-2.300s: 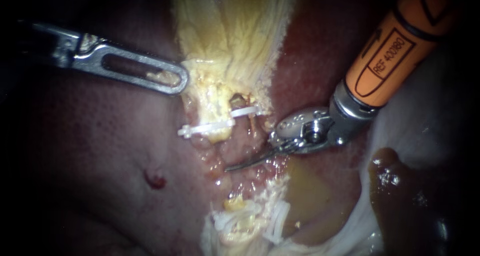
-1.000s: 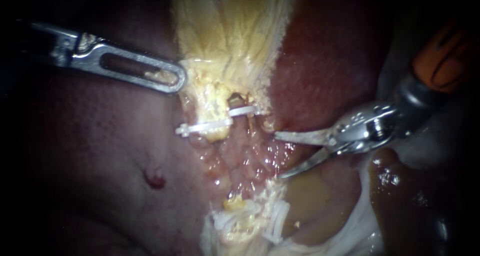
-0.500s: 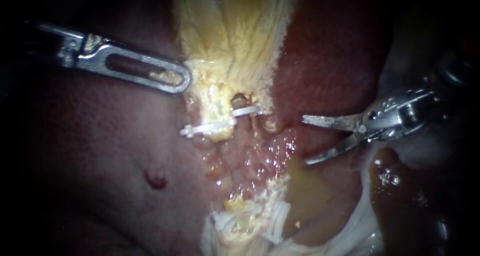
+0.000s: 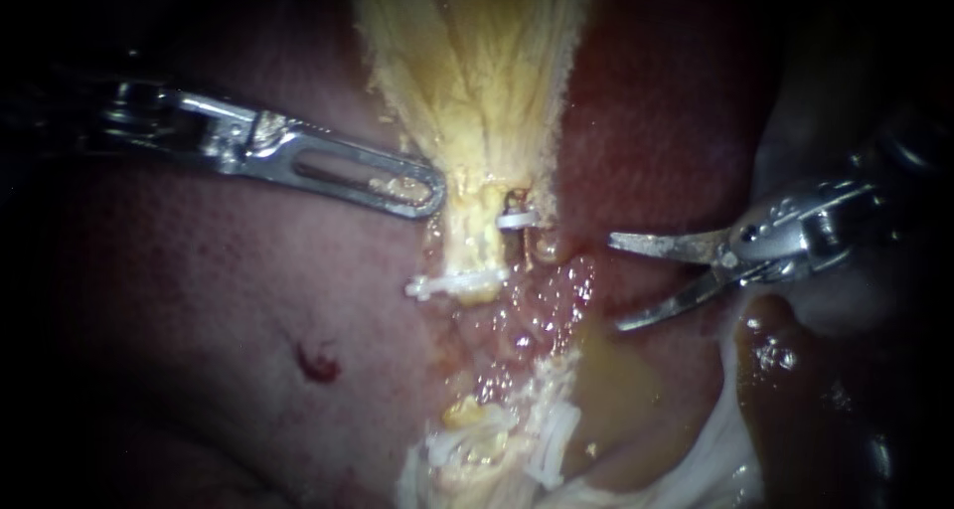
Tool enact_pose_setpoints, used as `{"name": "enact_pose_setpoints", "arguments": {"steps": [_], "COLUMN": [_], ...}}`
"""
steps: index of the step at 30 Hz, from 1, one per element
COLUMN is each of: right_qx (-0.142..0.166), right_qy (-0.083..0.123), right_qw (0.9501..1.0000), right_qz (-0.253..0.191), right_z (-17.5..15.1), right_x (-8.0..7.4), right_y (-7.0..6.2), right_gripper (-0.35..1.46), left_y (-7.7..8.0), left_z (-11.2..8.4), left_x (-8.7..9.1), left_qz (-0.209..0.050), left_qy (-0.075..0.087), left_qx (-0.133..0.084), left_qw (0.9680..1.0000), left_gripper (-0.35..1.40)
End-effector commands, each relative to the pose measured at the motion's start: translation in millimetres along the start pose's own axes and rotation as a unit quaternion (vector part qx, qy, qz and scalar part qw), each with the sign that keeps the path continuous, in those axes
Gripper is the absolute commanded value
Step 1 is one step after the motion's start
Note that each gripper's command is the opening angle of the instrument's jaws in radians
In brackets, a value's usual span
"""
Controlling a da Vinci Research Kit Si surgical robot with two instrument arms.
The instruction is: Go back from the cut right tube
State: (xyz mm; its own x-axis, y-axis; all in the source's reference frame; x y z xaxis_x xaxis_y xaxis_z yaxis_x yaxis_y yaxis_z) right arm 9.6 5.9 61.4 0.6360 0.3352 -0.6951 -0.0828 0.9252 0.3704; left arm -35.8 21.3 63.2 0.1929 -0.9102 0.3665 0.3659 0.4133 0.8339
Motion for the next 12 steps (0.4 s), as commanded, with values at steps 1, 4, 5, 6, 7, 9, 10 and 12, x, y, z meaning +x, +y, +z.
{"name": "enact_pose_setpoints", "arguments": {"steps": [1, 4, 5, 6, 7, 9, 10, 12], "right_qx": [0.0, 0.0, 0.0, 0.0, 0.0, 0.0, 0.0, 0.0], "right_qy": [0.0, 0.0, 0.0, 0.0, 0.0, 0.0, 0.0, 0.0], "right_qw": [1.0, 1.0, 1.0, 1.0, 1.0, 1.0, 1.0, 1.0], "right_qz": [0.0, 0.0, 0.0, 0.0, 0.0, 0.0, 0.001, 0.001], "right_z": [0.0, 0.0, 0.0, 0.0, 0.0, 0.0, -0.1, -0.1], "right_x": [0.1, 0.1, 0.1, 0.1, 0.1, 0.2, 0.2, 0.2], "right_y": [-0.1, -0.1, -0.1, 0.0, 0.0, 0.0, 0.0, 0.0], "right_gripper": [1.45, 1.45, 1.45, 1.45, 1.45, 1.45, 1.45, 1.45], "left_y": [-0.1, -0.3, -0.4, -0.4, -0.5, -0.5, -0.5, -0.5], "left_z": [0.0, 0.0, 0.0, 0.0, 0.0, 0.0, 0.0, 0.0], "left_x": [-0.1, -0.2, -0.2, -0.2, -0.2, -0.2, -0.2, -0.2], "left_qz": [0.003, 0.005, 0.005, 0.005, 0.005, 0.005, 0.005, 0.005], "left_qy": [0.001, 0.001, 0.001, 0.001, 0.001, 0.001, 0.001, 0.002], "left_qx": [-0.001, 0.001, 0.0, 0.0, 0.0, 0.0, 0.0, 0.002], "left_qw": [1.0, 1.0, 1.0, 1.0, 1.0, 1.0, 1.0, 1.0], "left_gripper": [-0.35, -0.35, -0.35, -0.35, -0.35, -0.35, -0.35, -0.35]}}
